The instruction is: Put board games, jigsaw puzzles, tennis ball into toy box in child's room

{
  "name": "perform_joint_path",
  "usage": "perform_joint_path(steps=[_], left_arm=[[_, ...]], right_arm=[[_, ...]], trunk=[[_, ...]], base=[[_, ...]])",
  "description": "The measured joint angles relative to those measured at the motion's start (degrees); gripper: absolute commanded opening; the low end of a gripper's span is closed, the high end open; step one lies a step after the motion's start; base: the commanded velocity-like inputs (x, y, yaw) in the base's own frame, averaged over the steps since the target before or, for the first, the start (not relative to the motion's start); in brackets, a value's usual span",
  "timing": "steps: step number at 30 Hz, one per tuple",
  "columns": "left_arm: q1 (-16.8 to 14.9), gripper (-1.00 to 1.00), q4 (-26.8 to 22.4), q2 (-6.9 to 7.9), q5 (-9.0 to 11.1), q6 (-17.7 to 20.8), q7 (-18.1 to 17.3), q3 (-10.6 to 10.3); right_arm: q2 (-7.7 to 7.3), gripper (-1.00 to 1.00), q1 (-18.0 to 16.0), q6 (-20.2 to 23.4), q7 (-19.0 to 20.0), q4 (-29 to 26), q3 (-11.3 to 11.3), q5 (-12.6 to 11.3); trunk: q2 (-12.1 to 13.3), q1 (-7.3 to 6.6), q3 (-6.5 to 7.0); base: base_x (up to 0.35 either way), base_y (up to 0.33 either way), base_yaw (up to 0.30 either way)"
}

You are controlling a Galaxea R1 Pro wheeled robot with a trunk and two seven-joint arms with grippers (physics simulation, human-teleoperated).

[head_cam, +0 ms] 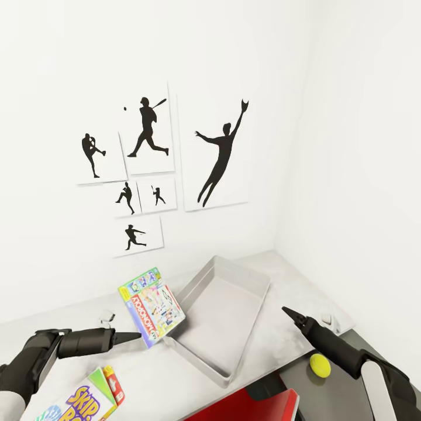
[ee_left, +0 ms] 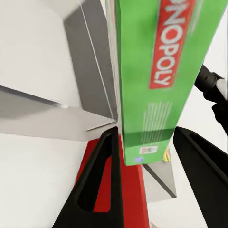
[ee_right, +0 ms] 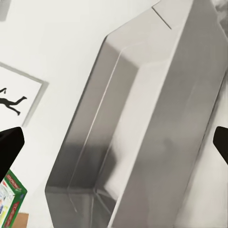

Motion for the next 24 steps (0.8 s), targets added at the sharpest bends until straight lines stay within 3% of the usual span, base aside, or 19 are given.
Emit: perform_joint_path(steps=[4, 11, 24], left_arm=[[-0.03, -1.0, -2.22, -1.14, 0.0, 2.39, 0.0, 0.02], [-0.03, -1.0, -6.71, -1.55, 0.03, 7.09, 0.0, 0.04], [-0.02, -1.0, -8.82, -2.07, 0.07, 10.14, 0.0, 0.09]], right_arm=[[0.0, 1.0, 0.0, 0.0, -0.03, 0.0, -0.04, 0.12], [0.0, 1.0, 0.0, -0.05, -0.04, 0.05, -0.05, 0.15], [0.0, 1.0, 0.0, -0.09, -0.14, 0.09, -0.05, 0.12]], trunk=[[0.0, 0.0, 0.0], [0.0, 0.0, 0.0], [0.0, 0.0, 0.0]], base=[[0.0, 0.0, 0.0], [0.0, 0.0, 0.0], [0.0, 0.0, 0.0]])
